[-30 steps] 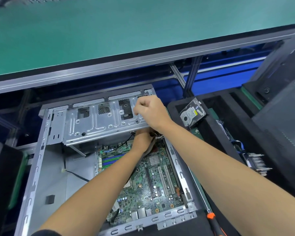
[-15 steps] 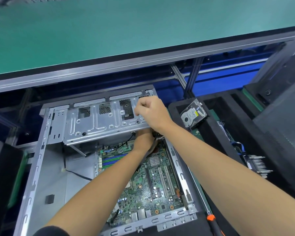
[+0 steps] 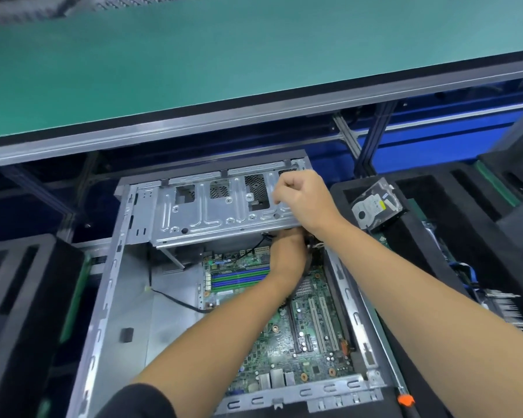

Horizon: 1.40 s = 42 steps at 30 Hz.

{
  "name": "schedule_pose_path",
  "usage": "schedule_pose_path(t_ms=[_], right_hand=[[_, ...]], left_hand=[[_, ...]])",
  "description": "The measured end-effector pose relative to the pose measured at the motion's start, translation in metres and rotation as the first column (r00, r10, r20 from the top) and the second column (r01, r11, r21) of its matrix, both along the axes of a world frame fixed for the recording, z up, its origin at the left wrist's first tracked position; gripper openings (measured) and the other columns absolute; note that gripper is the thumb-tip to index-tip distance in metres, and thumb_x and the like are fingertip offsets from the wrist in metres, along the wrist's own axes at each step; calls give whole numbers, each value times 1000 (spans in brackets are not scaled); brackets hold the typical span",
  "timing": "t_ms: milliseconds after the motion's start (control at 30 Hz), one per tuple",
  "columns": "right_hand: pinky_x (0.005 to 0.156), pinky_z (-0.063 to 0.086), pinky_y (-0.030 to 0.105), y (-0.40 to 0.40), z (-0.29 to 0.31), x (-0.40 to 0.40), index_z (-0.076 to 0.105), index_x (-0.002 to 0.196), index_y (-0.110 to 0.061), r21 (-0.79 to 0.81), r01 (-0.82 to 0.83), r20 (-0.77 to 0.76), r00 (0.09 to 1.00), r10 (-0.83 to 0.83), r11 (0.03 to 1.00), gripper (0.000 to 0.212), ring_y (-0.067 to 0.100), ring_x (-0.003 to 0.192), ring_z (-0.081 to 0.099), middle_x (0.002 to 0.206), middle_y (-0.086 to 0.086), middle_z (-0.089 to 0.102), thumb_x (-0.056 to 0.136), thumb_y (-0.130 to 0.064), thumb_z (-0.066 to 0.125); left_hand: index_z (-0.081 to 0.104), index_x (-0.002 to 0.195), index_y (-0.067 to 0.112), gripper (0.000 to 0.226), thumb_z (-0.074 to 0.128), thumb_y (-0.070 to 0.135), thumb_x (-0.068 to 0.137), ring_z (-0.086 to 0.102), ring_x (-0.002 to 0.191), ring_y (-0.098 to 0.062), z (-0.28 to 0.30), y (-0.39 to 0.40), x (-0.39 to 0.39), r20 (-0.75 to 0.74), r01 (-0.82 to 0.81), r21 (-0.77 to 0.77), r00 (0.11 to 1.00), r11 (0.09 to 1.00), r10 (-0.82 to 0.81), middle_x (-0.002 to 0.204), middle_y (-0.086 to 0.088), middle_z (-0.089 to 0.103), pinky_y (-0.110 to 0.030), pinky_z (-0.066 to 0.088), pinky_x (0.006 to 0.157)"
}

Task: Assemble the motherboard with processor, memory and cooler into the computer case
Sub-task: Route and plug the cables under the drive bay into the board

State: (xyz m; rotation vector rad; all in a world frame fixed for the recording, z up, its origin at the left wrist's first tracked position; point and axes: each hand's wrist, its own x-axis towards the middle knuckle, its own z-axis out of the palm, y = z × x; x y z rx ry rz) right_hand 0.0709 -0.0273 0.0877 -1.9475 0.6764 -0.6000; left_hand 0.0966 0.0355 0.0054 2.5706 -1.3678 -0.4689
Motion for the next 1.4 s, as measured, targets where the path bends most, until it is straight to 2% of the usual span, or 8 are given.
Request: schedule_pose_path(t_ms=[167, 300, 400, 567, 733, 900, 1233, 1400], right_hand=[[66, 46, 48, 1, 1, 1, 58, 64, 8, 1, -2, 9, 1000, 2, 1000, 32, 23, 61, 45, 66, 27, 54, 66, -23, 55], [65, 46, 47, 2, 3, 0, 58, 63, 7, -3, 8, -3, 1000, -8, 1000, 31, 21, 60, 44, 65, 24, 54, 66, -23, 54], [62, 42, 41, 2, 3, 0, 57, 65, 9, -1, 4, -17, 1000, -4, 1000, 33, 19, 59, 43, 63, 23, 52, 67, -24, 53], [62, 37, 33, 0, 0, 0, 58, 65, 7, 7, 16, -40, 999, -16, 1000, 32, 16, 59, 42, 58, 10, 50, 65, -24, 54], [62, 37, 32, 2, 1, 0, 58, 66, 8, 6, 12, -37, 999, -11, 1000, 32, 16, 59, 42, 61, 19, 51, 65, -24, 54], [62, 35, 33, 1, 1, 1, 57, 67, 11, -1, 7, -38, 999, -7, 1000, 35, 20, 60, 41, 67, 27, 52, 64, -24, 54], [63, 38, 33, 0, 1, 1, 55, 67, 11, 5, 2, -31, 1000, -2, 1000, 35, 21, 60, 41, 67, 28, 51, 66, -23, 53], [63, 37, 33, 2, 2, 0, 55, 65, 9, 15, 8, -38, 999, -7, 1000, 33, 17, 59, 40, 65, 25, 51, 66, -23, 54]], left_hand=[[59, 101, -4, 20, 44, -6, 89, 61, 95, -37, 5, 1, 2, -51, 6, -5, 999, 1000, -7, 105, -23, 63, -41, 48, 77], [55, 73, 2, 16, 52, -11, 82, 63, 89, -38, 5, -8, 10, -153, 92, 91, 985, 992, -77, 97, -26, 64, -40, 46, 70], [64, 80, 0, 19, 57, -16, 73, 65, 90, -33, 2, -17, 14, -180, 146, 207, 978, 967, -109, 99, -22, 65, -37, 49, 69], [55, 111, 4, 25, 42, -5, 91, 59, 104, -32, -11, -22, 21, -221, 161, 170, 968, 972, -122, 111, -20, 59, -39, 47, 85], [48, 95, 10, 24, 44, -10, 83, 59, 93, -32, -12, -19, 20, -196, 156, 77, 971, 985, -138, 88, -17, 52, -38, 46, 72], [48, 93, 8, 17, 40, -7, 88, 57, 97, -35, -15, -14, 21, -264, 106, -47, 958, 993, -115, 103, -24, 57, -44, 47, 80], [38, 84, 17, 25, 42, -8, 82, 47, 78, -24, -12, -15, 21, -179, 169, 2, 970, 986, -166, 100, -18, 58, -31, 35, 65], [55, 94, -2, 21, 41, -9, 81, 53, 74, -30, -8, -13, 21, -212, 114, -22, 970, 993, -116, 90, -21, 58, -37, 42, 65]])
